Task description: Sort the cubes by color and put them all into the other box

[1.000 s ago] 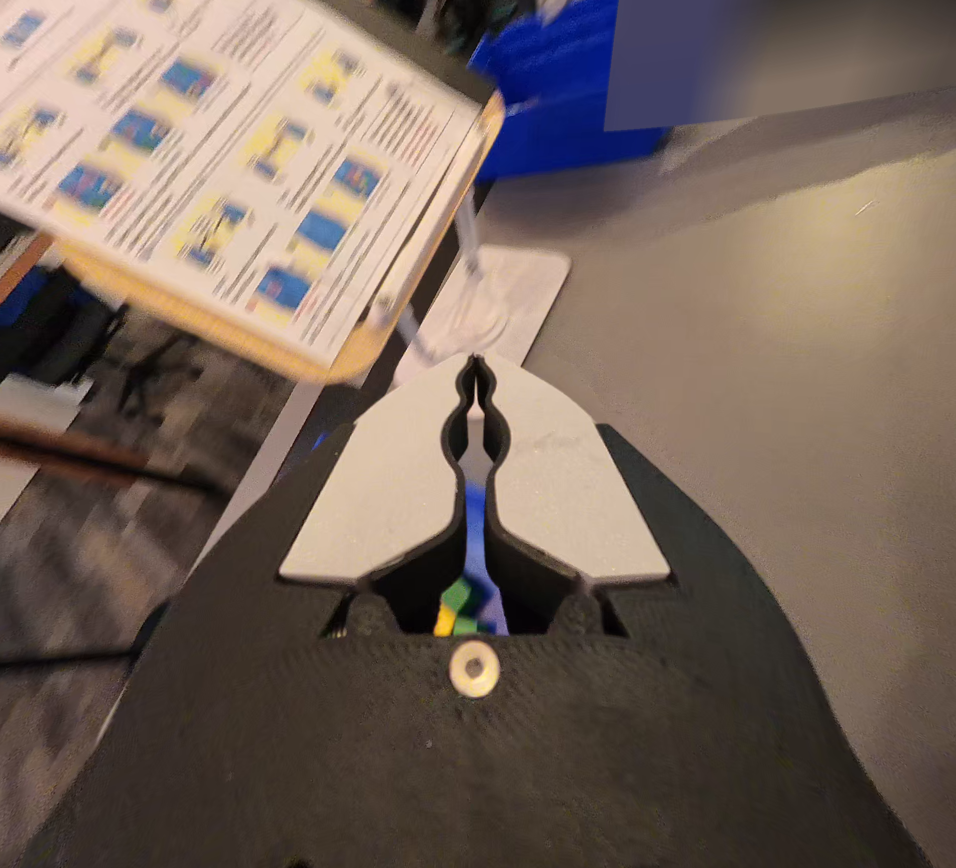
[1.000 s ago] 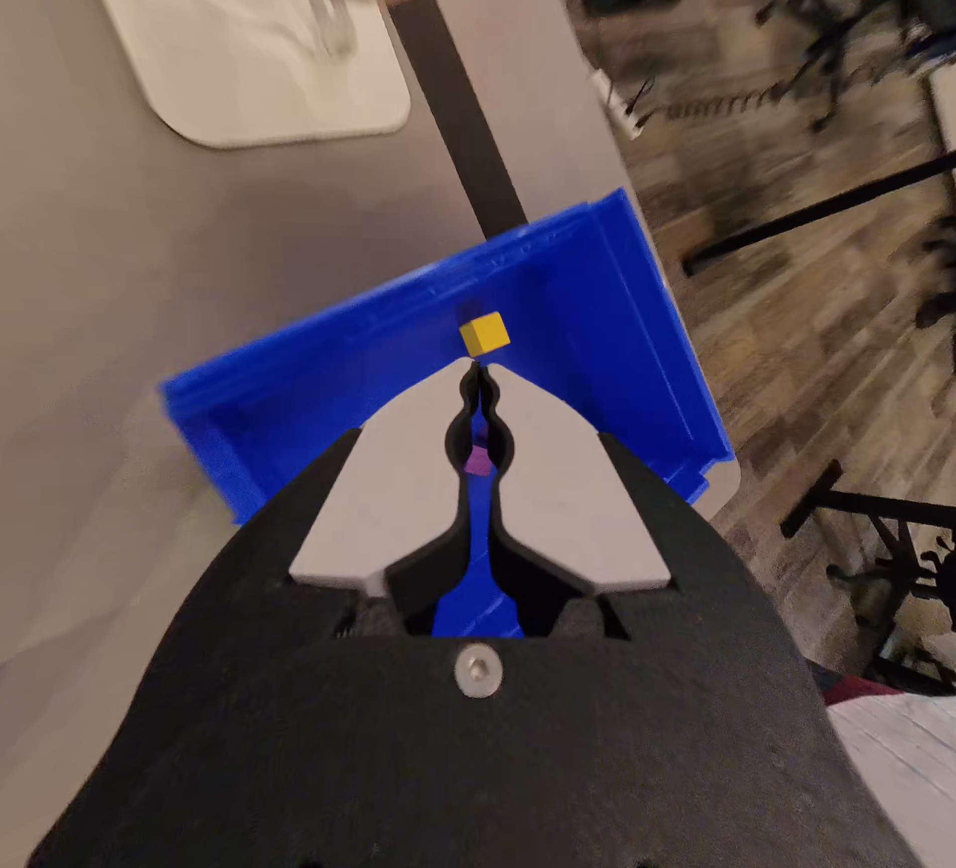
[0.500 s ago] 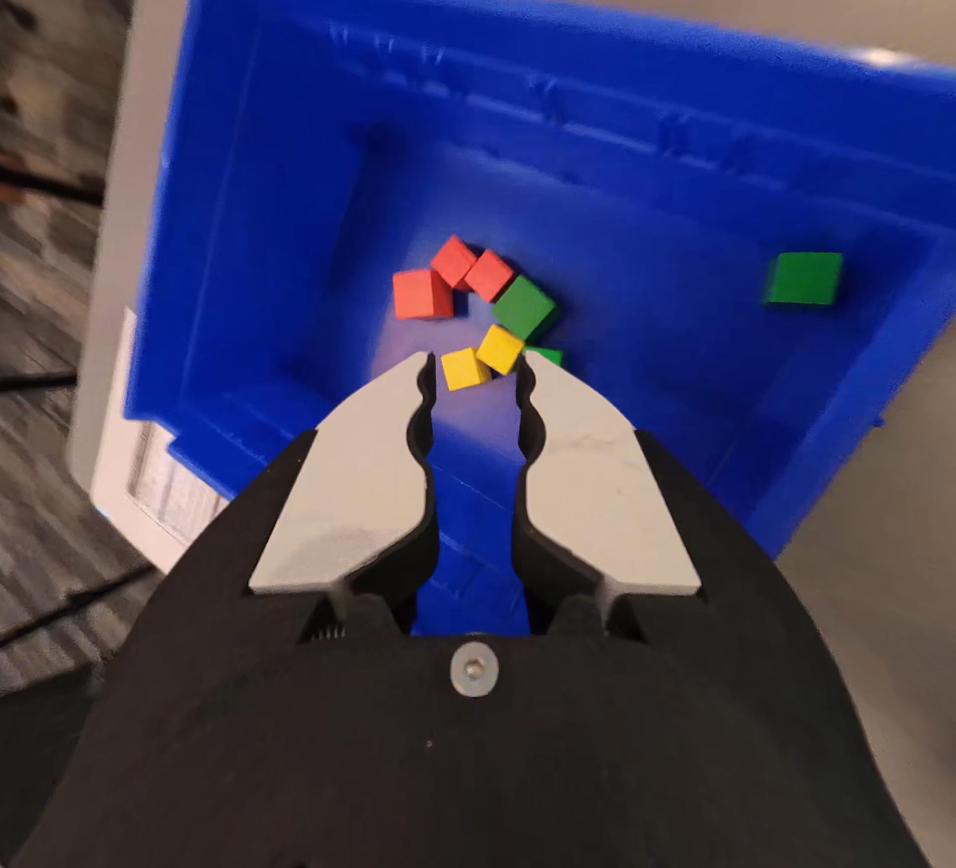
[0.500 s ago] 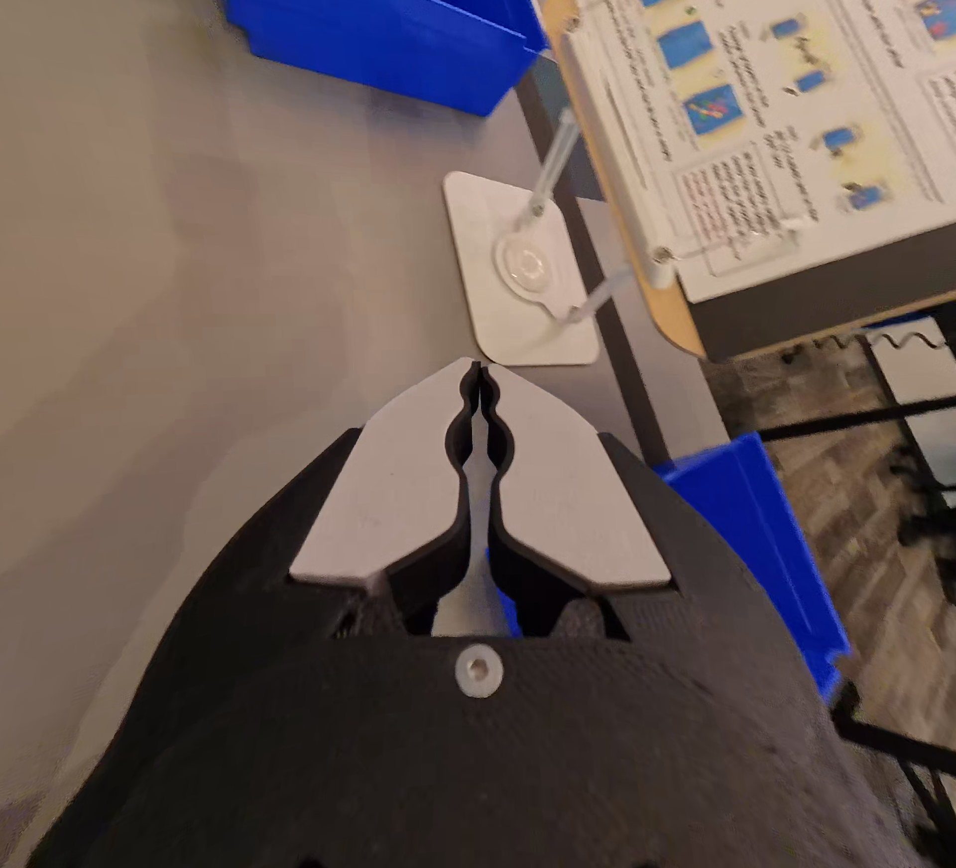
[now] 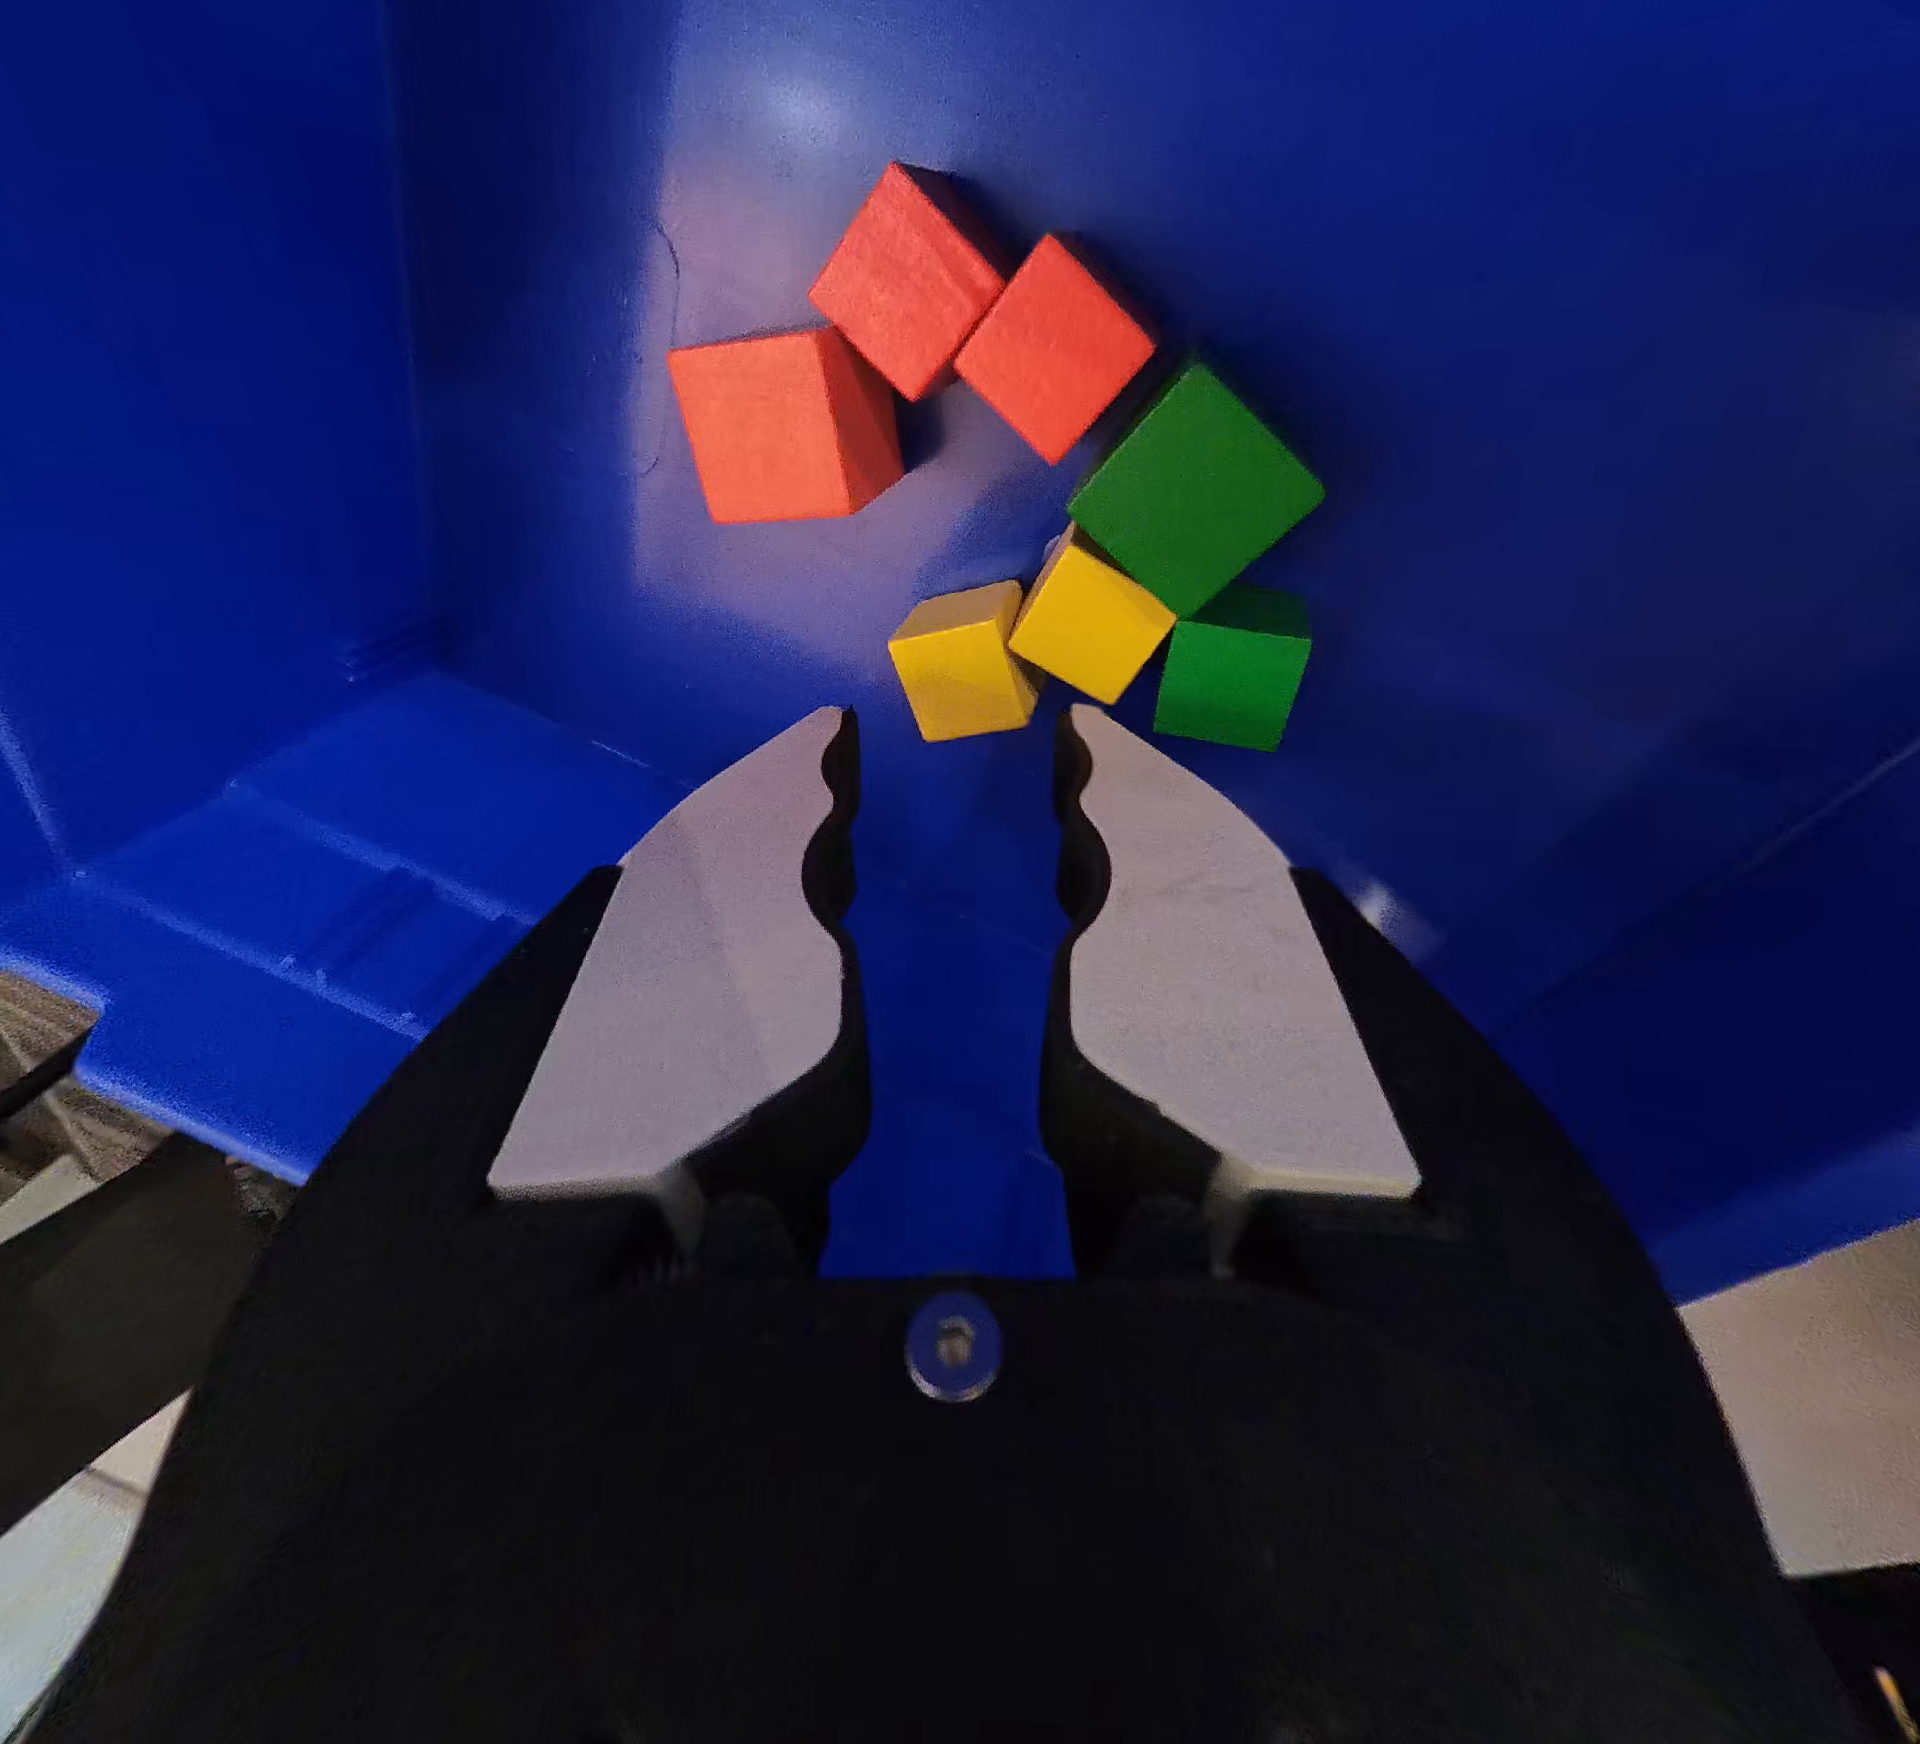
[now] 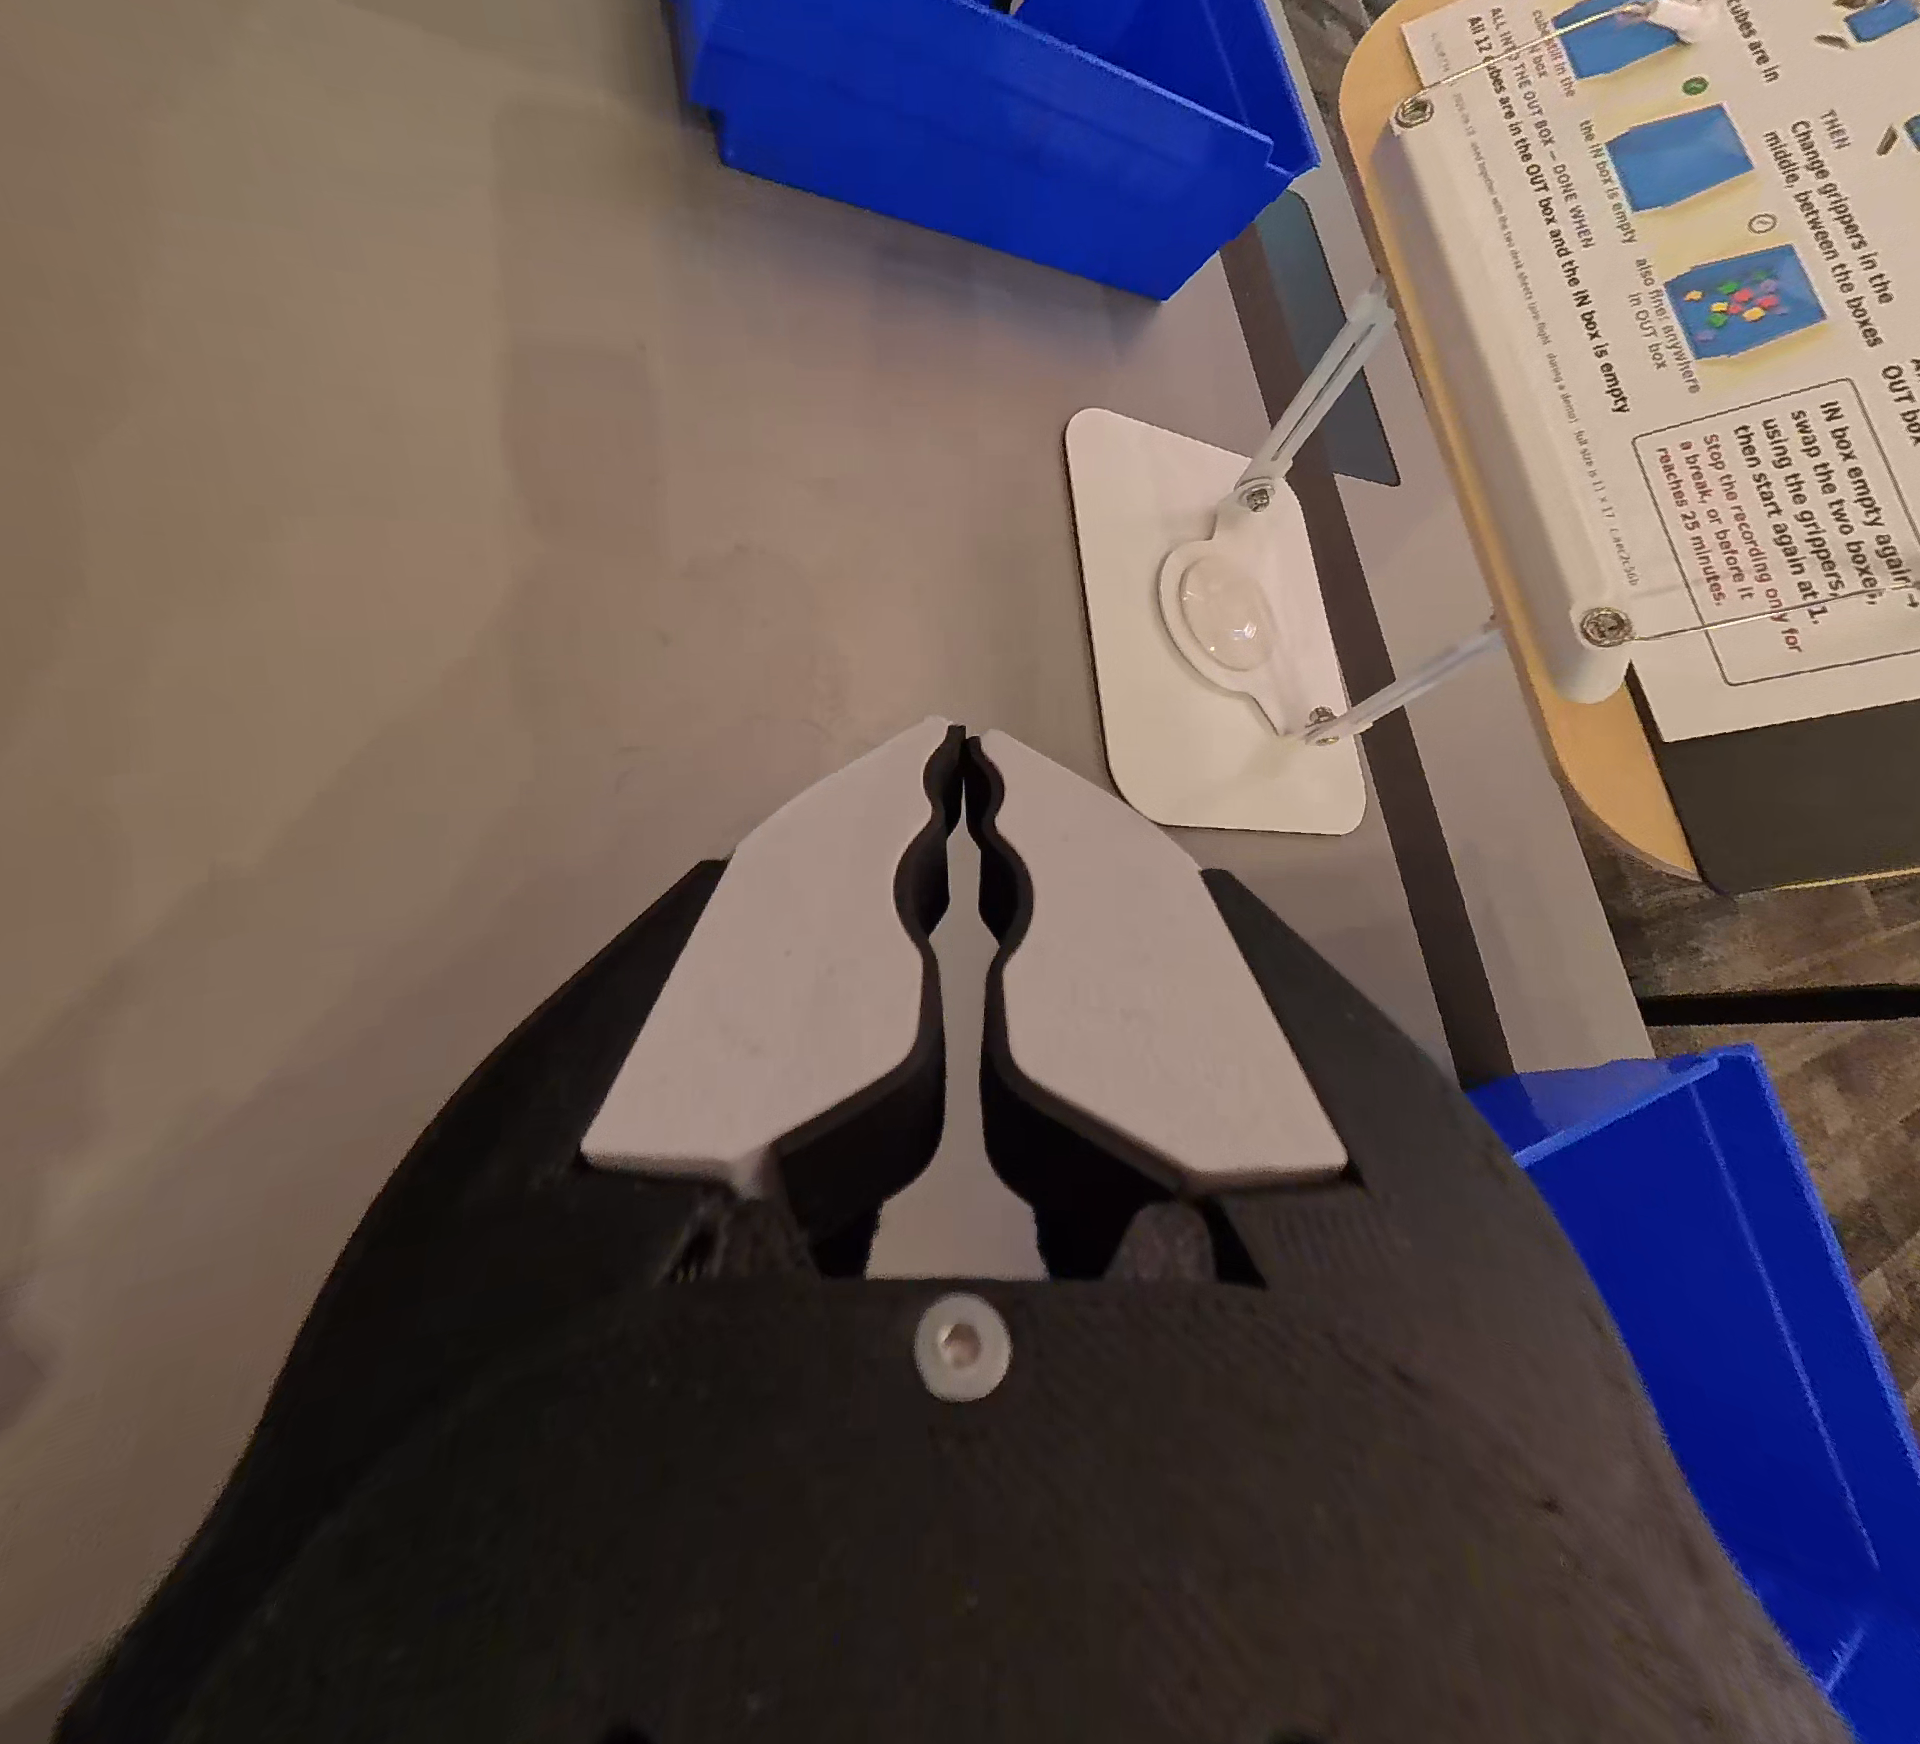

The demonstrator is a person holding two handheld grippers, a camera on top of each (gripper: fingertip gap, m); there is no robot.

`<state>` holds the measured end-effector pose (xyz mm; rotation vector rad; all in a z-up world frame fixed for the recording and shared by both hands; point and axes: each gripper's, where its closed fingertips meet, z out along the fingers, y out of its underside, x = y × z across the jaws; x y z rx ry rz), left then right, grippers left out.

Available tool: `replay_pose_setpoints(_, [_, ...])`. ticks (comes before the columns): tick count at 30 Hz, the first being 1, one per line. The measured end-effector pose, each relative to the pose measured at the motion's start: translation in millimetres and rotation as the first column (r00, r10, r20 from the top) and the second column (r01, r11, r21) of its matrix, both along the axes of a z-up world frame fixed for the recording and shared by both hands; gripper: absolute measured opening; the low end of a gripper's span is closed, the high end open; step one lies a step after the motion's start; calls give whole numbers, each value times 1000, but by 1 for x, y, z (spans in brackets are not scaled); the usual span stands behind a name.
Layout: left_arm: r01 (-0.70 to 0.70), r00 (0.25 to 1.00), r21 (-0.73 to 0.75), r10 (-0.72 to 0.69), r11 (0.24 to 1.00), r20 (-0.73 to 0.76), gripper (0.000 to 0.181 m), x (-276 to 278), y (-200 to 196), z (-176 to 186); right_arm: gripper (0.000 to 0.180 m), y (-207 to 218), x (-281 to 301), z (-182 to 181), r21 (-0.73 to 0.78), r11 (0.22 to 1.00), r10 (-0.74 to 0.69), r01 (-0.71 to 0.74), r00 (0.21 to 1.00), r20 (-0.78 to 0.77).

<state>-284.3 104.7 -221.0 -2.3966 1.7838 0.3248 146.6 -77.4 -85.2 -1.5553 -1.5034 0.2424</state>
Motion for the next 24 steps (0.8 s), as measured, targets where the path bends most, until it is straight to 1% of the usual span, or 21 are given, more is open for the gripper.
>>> replay_pose_setpoints(1, [13,1000,-9,-13,1000,-7,36,1,0,-1,0,-1,1,-1,0,1000,1,-1,1000,3])
replay_pose_setpoints(3, [11,1000,-22,-11,1000,24,35,8,2,-2,0,-1,1,-1,1,1000,1,-1,1000,-2])
replay_pose_setpoints(5, [17,1000,-54,-17,998,5,34,6,2,-6,0,-2,1,-1,1,1000,4,-4,1000,0])
replay_pose_setpoints(7, [2,1000,-86,-1,996,9,28,7,1,-10,0,-2,1,-1,5,1000,7,-7,1000,2])
replay_pose_setpoints(9, [-9,1000,-106,7,994,-21,24,4,1,-14,0,-2,1,0,11,1000,7,-7,1000,1])
replay_pose_setpoints(13, [-14,1000,-97,12,995,-23,22,1,4,-11,0,-3,0,2,19,1000,12,-12,1000,-5])
replay_pose_setpoints(14, [-17,1000,-75,16,997,-19,22,-1,5,-6,0,-4,-2,3,28,999,23,-23,1000,-9])
replay_pose_setpoints(15, [-30,1000,-41,30,999,5,22,-2,7,3,0,-5,-5,5,47,998,33,-33,999,-16])
replay_pose_setpoints(16, [-50,996,-27,52,998,67,22,0,5,14,0,-5,-8,9,77,996,39,-37,999,-25])
replay_pose_setpoints(17, [-65,988,10,63,998,144,22,4,4,30,0,-4,-13,15,118,992,44,-40,998,-33])
replay_pose_setpoints(18, [-86,964,39,73,996,254,22,13,0,48,0,-6,-20,21,160,985,70,-63,997,-39])
replay_pose_setpoints(19, [-88,916,35,67,996,396,22,29,-10,69,5,-8,-29,26,202,976,100,-88,994,-48])
replay_pose_setpoints(20, [-77,845,38,45,996,533,22,48,-21,92,18,-7,-39,33,255,962,112,-94,992,-57])
replay_pose_setpoints(21, [-60,751,49,13,997,660,22,68,-33,117,29,-7,-51,38,315,942,137,-114,989,-54])
replay_pose_setpoints(22, [-15,642,41,-22,999,766,22,91,-51,140,33,-8,-64,41,367,919,170,-144,985,-39])
replay_pose_setpoints(23, [41,526,54,-68,998,848,22,113,-70,162,36,-9,-77,44,417,893,199,-169,980,-28])
replay_pose_setpoints(24, [72,408,59,-84,996,909,22,134,-86,181,40,-9,-91,47,460,867,228,-194,974,-19])
